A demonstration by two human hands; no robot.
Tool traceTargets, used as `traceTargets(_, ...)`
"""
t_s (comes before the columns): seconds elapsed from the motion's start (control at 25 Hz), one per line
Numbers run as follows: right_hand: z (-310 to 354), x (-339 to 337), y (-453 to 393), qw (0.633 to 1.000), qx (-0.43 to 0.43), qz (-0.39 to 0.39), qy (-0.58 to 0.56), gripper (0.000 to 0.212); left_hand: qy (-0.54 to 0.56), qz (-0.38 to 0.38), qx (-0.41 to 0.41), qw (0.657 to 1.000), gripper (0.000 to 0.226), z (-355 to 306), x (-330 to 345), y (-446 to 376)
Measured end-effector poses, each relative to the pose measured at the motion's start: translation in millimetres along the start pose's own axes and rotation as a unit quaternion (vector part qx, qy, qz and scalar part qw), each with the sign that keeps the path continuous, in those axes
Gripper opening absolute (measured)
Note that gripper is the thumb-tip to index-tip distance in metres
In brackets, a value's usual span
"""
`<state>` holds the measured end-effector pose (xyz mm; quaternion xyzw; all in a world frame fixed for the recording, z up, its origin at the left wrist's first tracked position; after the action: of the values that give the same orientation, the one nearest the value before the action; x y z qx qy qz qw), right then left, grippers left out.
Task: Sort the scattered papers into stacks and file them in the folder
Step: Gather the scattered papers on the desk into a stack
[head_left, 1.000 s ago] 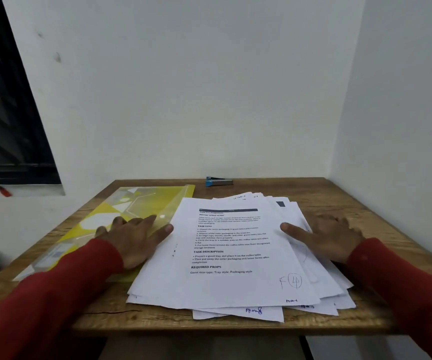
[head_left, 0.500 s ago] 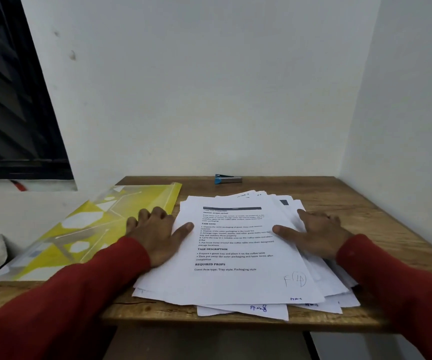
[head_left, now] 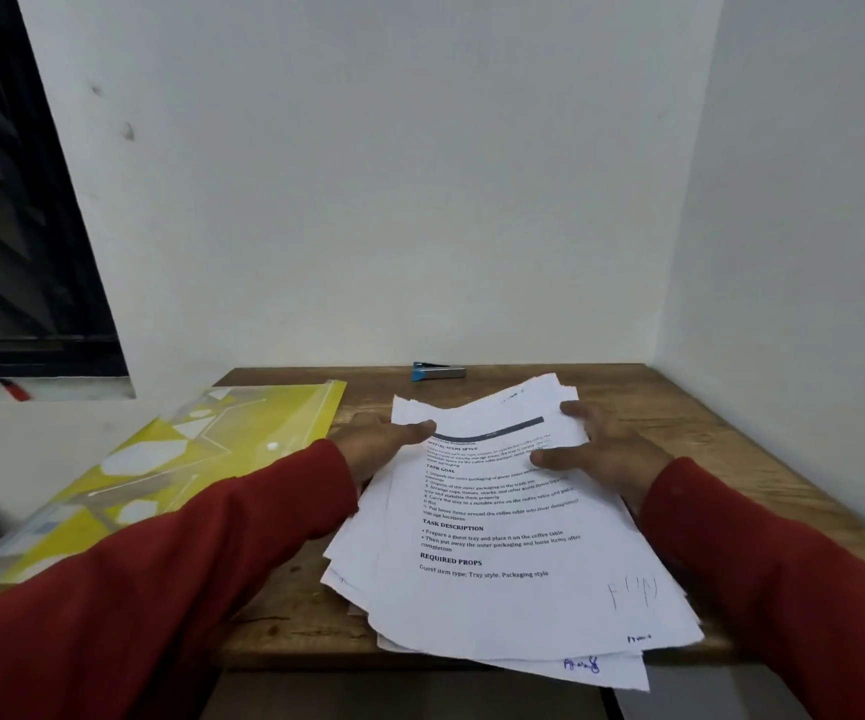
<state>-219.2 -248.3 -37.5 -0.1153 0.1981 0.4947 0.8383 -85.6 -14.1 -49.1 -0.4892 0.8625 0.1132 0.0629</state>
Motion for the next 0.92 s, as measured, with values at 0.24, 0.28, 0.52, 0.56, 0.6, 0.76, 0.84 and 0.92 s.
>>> traceTargets(0.24,3,7,-12,0.973,-0.034,-0.039,-0.223,0.095,0.067,-0.077,0.072,0.992,0.028,0,11,3)
traceTargets(0.28,7,4,-13,0.962,-0.058,-0.042,-0.262,0.097,0.085,-0.090,0.086,0.989,0.036,-1,10,3)
traceTargets(0.52,41,-10,-19,0.911,-0.166,-0.014,-0.377,0.083,0.250,-0.026,0.101,0.963,0.036,-32,6,8)
traceTargets(0.56,47,-11,-20,0.909,-0.182,-0.010,-0.374,0.078,0.228,-0.026,0.123,0.966,0.033,-41,3,11)
traceTargets(0.6,54,-13,-21,0.909,-0.197,-0.007,-0.367,0.073,0.201,-0.047,0.157,0.966,0.030,-51,0,13)
traceTargets(0.76,93,-26,-22,0.918,-0.261,-0.042,-0.297,0.063,0.104,-0.209,0.306,0.923,0.029,-103,-12,12)
traceTargets(0.84,119,-34,-18,0.910,-0.307,-0.071,-0.271,0.060,0.072,-0.245,0.371,0.893,0.033,-132,-14,15)
traceTargets(0.92,141,-41,-14,0.895,-0.352,-0.104,-0.255,0.056,0.057,-0.260,0.417,0.869,0.027,-153,-13,21)
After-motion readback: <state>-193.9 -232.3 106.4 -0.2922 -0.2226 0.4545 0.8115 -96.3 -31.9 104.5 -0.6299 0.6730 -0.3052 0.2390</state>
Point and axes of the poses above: each hand's wrist, its own y-axis away from the middle knuckle, its own x-axis out of the palm, z = x × y, the point moved 2 cm from there along -y, towards the middle knuckle, and after that the axes turned 4 degrees about -z, right-handed, at the moved point
